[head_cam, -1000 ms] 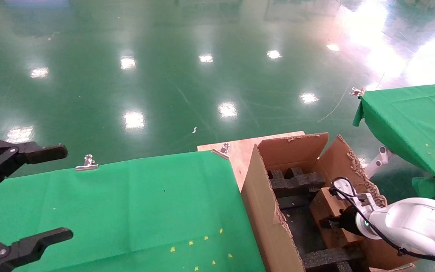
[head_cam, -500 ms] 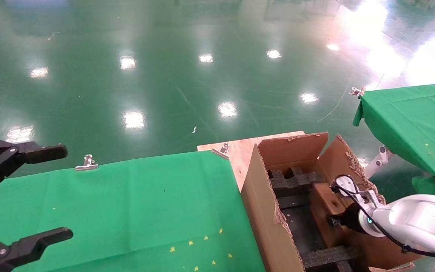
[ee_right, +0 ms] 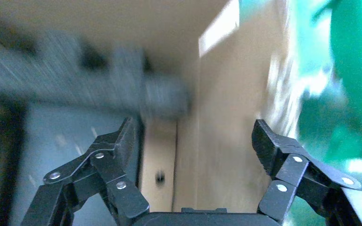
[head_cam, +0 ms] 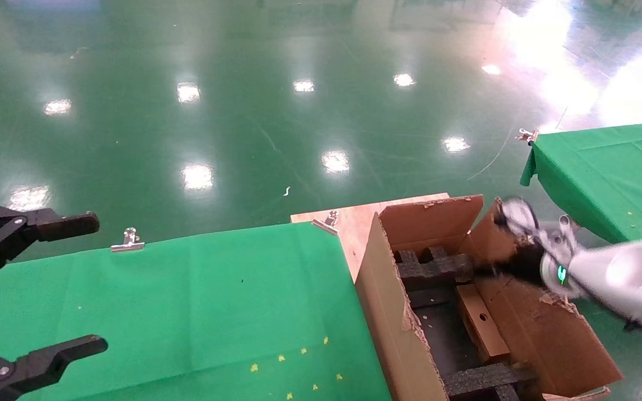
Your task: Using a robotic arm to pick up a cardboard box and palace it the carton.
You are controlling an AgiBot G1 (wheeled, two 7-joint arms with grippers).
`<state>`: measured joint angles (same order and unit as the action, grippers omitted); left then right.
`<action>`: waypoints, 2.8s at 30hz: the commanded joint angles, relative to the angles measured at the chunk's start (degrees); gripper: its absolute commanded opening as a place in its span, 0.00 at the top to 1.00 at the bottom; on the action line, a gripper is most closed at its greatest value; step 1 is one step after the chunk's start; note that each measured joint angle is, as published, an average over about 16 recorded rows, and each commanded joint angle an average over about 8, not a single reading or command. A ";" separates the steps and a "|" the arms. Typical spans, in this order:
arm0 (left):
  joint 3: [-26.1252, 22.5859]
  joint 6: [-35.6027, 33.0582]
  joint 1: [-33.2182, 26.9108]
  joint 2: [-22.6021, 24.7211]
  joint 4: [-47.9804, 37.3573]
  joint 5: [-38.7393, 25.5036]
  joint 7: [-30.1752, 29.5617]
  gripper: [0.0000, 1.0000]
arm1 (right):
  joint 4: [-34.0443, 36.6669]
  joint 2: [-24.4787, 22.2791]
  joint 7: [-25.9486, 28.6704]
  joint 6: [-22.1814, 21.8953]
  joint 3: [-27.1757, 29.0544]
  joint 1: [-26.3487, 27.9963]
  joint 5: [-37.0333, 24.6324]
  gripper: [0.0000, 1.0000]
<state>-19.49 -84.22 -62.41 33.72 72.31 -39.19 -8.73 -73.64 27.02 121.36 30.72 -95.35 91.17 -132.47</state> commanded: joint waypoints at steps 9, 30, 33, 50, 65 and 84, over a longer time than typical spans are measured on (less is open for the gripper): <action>-0.01 0.00 0.00 0.00 0.00 0.01 0.00 0.00 | -4.89 -2.28 -16.13 -8.32 0.75 10.95 10.69 0.00; -0.01 0.02 0.01 -0.02 -0.02 0.01 0.01 0.00 | -5.43 -2.18 -35.64 -6.38 1.76 21.80 33.65 0.00; -0.01 0.02 0.01 -0.02 -0.02 0.01 0.01 0.00 | -5.30 -1.89 -37.70 -4.69 3.91 20.39 35.26 0.00; -0.02 0.02 0.00 -0.02 -0.03 0.02 0.02 0.00 | -3.76 0.96 -58.71 12.50 25.64 5.98 51.20 0.00; -0.03 0.03 0.00 -0.02 -0.03 0.03 0.03 0.00 | -2.37 3.53 -77.65 28.00 45.24 -7.01 65.58 0.00; -0.05 0.03 -0.01 -0.03 -0.03 0.04 0.03 0.00 | -0.60 6.80 -101.73 47.72 70.15 -23.53 83.87 0.00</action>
<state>-19.54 -84.19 -62.41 33.69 72.28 -39.15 -8.69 -74.23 33.81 19.67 78.40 -25.24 67.68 -48.63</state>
